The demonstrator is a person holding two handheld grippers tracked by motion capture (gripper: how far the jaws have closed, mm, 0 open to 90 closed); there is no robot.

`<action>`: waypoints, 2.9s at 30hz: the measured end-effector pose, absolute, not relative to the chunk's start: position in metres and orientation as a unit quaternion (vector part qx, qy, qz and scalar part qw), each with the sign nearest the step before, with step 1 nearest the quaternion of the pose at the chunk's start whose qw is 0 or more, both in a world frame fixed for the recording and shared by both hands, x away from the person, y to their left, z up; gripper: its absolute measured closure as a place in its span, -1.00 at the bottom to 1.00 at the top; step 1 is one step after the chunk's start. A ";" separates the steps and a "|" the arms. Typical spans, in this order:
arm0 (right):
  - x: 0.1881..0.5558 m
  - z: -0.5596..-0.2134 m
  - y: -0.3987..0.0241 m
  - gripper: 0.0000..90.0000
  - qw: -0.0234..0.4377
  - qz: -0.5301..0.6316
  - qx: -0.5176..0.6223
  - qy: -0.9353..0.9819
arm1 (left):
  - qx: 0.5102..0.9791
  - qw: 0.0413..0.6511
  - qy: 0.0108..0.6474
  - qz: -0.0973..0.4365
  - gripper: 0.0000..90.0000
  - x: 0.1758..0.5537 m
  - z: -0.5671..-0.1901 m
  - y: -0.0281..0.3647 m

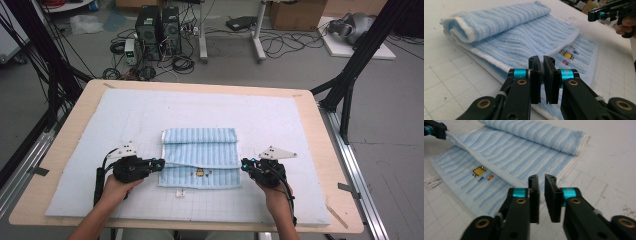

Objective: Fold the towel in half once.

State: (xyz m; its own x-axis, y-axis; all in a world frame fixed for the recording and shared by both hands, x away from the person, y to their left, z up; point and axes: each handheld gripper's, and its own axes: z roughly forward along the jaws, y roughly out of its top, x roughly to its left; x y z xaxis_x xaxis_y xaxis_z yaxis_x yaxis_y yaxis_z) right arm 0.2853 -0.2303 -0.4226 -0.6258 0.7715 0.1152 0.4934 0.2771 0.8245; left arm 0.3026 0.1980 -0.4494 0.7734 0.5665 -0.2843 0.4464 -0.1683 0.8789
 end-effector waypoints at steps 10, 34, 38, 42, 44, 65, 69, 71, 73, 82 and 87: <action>0.292 -0.443 -0.202 0.22 0.174 0.402 0.365 0.822 | 0.757 0.553 0.342 0.061 0.87 0.300 -0.450 0.196; 0.278 -0.424 -0.203 0.84 0.184 0.411 0.333 0.828 | 0.752 0.565 0.334 0.059 0.86 0.290 -0.442 0.200; 0.278 -0.421 -0.202 0.85 0.202 0.413 0.336 0.822 | 0.746 0.574 0.333 0.059 0.86 0.291 -0.440 0.201; 0.273 -0.413 -0.200 0.85 0.227 0.416 0.322 0.819 | 0.744 0.576 0.333 0.057 0.87 0.290 -0.439 0.202; 0.271 -0.415 -0.200 0.85 0.213 0.413 0.316 0.827 | 0.748 0.572 0.332 0.055 0.87 0.290 -0.440 0.204; 0.235 -0.424 -0.200 0.61 0.148 0.390 0.286 0.863 | 0.777 0.524 0.348 0.011 0.27 0.272 -0.447 0.211; 0.246 -0.419 -0.210 0.36 0.169 0.423 0.332 0.826 | 0.744 0.551 0.376 0.043 0.07 0.284 -0.436 0.220; 0.255 -0.419 -0.216 0.31 0.179 0.434 0.352 0.810 | 0.738 0.554 0.381 0.058 0.06 0.294 -0.431 0.223; 0.267 -0.419 -0.221 0.25 0.179 0.446 0.379 0.791 | 0.732 0.557 0.388 0.061 0.05 0.306 -0.428 0.224; 0.319 -0.432 -0.218 0.21 0.165 0.442 0.425 0.772 | 0.731 0.532 0.423 0.062 0.08 0.349 -0.442 0.205; 0.330 -0.443 -0.207 0.62 0.140 0.410 0.403 0.806 | 0.760 0.503 0.404 0.078 0.73 0.357 -0.449 0.192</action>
State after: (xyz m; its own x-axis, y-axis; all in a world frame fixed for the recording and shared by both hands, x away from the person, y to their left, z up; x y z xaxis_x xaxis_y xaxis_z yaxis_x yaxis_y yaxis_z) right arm 0.3299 -0.2066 -0.4432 -0.6356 0.7648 0.1053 0.5358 0.3388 0.7734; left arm 0.3565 0.1921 -0.4486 0.6622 0.6919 -0.2877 0.5348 -0.1675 0.8282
